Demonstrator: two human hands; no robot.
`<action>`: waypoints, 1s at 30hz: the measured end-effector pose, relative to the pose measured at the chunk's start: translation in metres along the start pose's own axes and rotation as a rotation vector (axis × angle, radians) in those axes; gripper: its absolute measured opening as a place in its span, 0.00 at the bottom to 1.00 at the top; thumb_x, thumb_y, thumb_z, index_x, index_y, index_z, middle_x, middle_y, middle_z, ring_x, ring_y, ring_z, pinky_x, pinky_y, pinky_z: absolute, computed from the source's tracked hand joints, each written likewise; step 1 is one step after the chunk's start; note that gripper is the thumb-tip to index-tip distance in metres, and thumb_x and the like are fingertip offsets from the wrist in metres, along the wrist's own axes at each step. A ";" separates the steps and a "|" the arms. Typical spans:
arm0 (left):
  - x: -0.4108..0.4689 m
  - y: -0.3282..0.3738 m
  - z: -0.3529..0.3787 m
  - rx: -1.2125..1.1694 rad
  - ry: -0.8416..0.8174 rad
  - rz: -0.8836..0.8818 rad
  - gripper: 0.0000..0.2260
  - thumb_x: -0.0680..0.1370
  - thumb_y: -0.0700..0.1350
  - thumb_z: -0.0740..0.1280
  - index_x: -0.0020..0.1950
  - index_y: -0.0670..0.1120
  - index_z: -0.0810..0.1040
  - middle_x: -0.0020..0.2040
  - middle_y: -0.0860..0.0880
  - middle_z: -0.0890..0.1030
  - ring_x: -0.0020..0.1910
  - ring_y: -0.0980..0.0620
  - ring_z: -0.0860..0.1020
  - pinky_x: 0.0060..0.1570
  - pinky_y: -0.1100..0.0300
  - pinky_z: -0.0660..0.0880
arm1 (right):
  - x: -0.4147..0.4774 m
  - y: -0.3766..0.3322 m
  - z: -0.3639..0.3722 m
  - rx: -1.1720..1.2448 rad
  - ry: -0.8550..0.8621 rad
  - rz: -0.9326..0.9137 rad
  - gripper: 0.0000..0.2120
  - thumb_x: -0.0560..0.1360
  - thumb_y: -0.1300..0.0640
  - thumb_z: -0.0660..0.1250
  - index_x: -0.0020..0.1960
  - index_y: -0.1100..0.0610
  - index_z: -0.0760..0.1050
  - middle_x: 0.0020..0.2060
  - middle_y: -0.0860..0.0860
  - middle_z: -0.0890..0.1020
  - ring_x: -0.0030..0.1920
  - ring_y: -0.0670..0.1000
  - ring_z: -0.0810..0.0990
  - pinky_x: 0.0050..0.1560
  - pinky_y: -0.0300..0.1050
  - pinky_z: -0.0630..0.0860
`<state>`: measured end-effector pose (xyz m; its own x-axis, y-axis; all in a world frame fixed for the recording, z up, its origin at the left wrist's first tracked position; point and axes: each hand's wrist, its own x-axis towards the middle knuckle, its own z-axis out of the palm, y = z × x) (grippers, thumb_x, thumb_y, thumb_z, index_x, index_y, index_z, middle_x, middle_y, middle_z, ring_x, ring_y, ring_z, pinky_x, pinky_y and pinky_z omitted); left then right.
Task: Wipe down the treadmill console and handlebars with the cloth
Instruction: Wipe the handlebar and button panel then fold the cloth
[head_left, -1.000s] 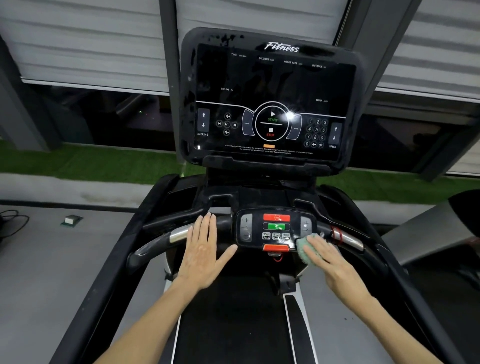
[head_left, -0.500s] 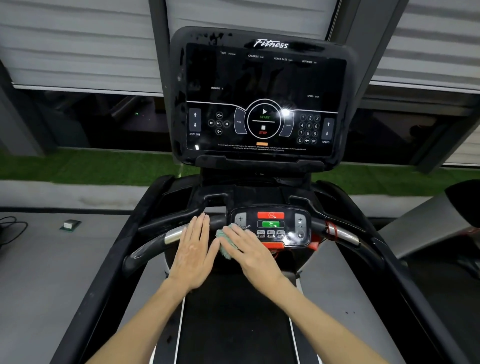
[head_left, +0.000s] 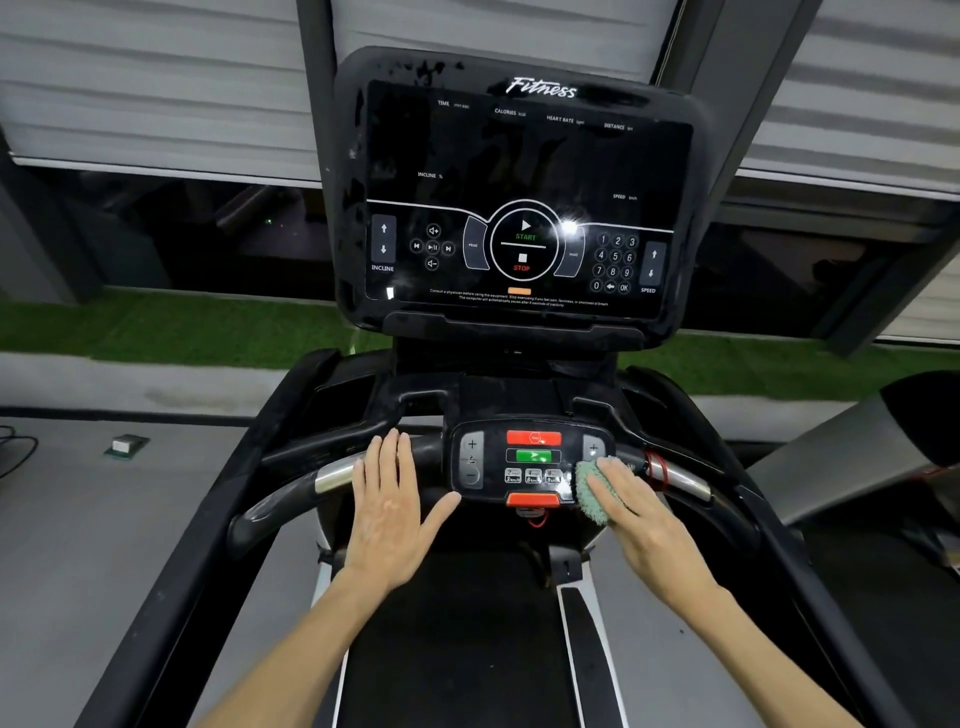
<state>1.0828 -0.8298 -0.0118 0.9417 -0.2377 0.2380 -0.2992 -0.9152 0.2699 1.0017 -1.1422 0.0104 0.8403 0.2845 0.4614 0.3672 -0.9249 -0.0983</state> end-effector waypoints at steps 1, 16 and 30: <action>0.000 0.000 0.000 0.005 0.002 -0.002 0.43 0.78 0.71 0.42 0.78 0.36 0.55 0.78 0.37 0.60 0.78 0.39 0.55 0.75 0.42 0.54 | 0.002 -0.004 0.003 0.003 -0.004 0.009 0.37 0.67 0.74 0.73 0.73 0.60 0.64 0.73 0.56 0.66 0.74 0.55 0.63 0.68 0.56 0.68; 0.000 0.002 -0.001 0.032 0.017 -0.012 0.43 0.79 0.70 0.41 0.77 0.36 0.59 0.77 0.38 0.63 0.77 0.40 0.59 0.75 0.42 0.59 | 0.144 -0.116 0.031 0.026 -0.106 -0.148 0.18 0.78 0.54 0.62 0.67 0.55 0.70 0.64 0.53 0.72 0.66 0.53 0.69 0.68 0.52 0.67; -0.001 0.001 0.000 0.018 0.026 -0.008 0.44 0.78 0.72 0.41 0.78 0.37 0.57 0.78 0.39 0.61 0.79 0.41 0.55 0.76 0.45 0.53 | 0.104 -0.016 -0.027 0.067 -0.178 0.254 0.17 0.81 0.51 0.56 0.68 0.53 0.69 0.63 0.50 0.75 0.57 0.54 0.77 0.55 0.47 0.74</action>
<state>1.0818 -0.8300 -0.0117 0.9399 -0.2218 0.2597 -0.2883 -0.9229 0.2550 1.0725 -1.1048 0.0833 0.9630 0.0918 0.2534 0.1572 -0.9550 -0.2516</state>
